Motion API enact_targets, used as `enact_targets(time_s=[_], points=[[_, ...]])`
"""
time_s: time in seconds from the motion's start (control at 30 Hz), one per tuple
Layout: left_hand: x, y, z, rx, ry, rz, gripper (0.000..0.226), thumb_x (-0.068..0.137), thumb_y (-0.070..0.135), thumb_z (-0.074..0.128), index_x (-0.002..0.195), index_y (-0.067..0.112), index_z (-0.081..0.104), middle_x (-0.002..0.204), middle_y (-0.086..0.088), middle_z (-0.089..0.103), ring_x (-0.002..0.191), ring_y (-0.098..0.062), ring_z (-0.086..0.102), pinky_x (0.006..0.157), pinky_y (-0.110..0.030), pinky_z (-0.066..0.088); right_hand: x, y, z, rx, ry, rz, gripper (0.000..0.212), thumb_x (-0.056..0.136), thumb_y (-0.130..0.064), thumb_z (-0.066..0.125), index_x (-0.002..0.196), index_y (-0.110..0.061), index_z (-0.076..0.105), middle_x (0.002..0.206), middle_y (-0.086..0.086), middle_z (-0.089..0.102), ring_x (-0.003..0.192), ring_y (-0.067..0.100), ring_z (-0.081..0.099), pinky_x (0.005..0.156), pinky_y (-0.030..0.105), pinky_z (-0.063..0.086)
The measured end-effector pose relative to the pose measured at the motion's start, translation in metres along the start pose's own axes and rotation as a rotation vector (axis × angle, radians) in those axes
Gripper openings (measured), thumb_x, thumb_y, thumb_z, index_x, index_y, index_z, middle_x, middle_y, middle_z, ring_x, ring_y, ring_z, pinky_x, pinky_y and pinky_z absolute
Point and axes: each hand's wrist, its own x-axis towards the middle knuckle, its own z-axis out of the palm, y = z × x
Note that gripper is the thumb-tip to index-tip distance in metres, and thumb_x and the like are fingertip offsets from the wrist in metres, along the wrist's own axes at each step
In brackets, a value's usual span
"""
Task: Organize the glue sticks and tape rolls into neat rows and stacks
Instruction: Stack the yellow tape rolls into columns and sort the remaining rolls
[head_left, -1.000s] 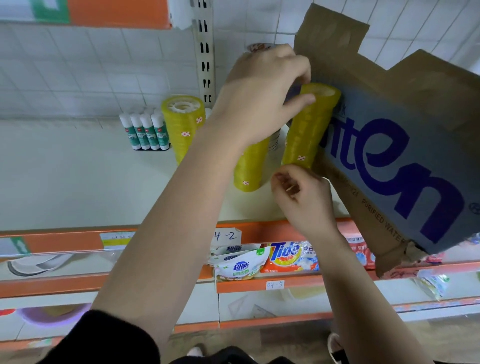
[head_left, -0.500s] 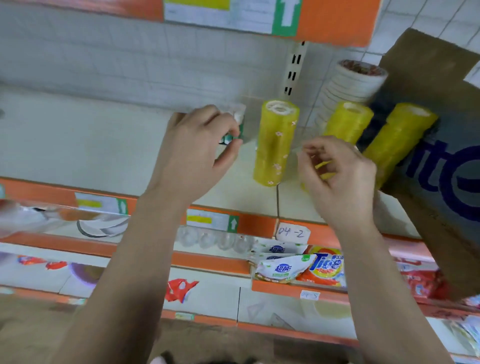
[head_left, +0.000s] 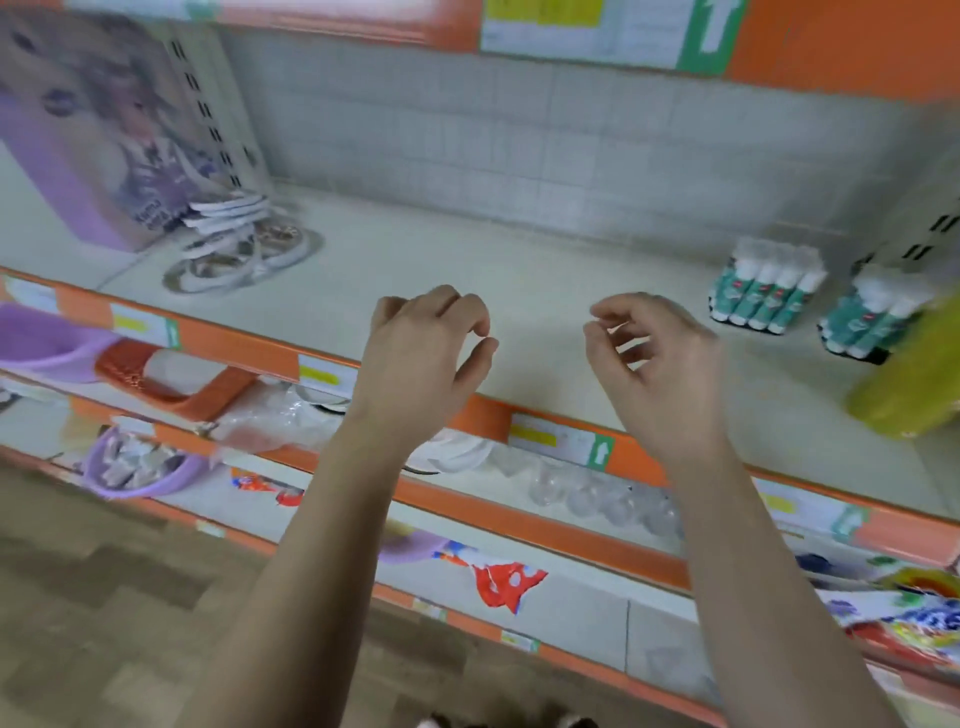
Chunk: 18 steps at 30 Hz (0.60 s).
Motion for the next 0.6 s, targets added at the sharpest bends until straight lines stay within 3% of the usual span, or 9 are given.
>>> enact_targets(time_s=[0.13, 0.3, 0.6], points=[[-0.007, -0.049, -0.006, -0.018, -0.024, -0.074, 0.021, 0.088, 0.035, 0.048, 0.093, 0.019, 0.063, 0.088, 0.004, 0.062, 0.075, -0.02, 0.062, 0.081, -0.039, 0.04, 0.011, -0.012, 0.053, 0.008, -0.067, -0.007, 0.012, 0.085, -0.02, 0.063, 0.095, -0.017, 0.069, 0.087, -0.007, 0.063, 0.073, 0.011, 0.063, 0.069, 0.035, 0.055], [-0.012, -0.101, -0.008, -0.025, 0.021, -0.175, 0.016, 0.088, 0.03, 0.056, 0.095, 0.019, 0.066, 0.095, 0.004, 0.064, 0.057, -0.013, 0.045, 0.084, -0.039, 0.04, 0.035, -0.023, 0.11, 0.028, -0.113, -0.059, 0.012, 0.085, -0.021, 0.063, 0.093, -0.016, 0.07, 0.092, -0.005, 0.066, 0.075, 0.011, 0.063, 0.071, 0.036, 0.055], [-0.017, -0.21, -0.033, 0.012, 0.063, -0.306, 0.018, 0.087, 0.03, 0.057, 0.095, 0.018, 0.066, 0.095, 0.004, 0.065, 0.079, -0.025, 0.063, 0.082, -0.04, 0.04, 0.075, -0.06, 0.222, 0.071, -0.234, -0.12, 0.014, 0.085, -0.024, 0.062, 0.094, -0.017, 0.07, 0.094, -0.007, 0.065, 0.079, 0.012, 0.061, 0.073, 0.038, 0.053]])
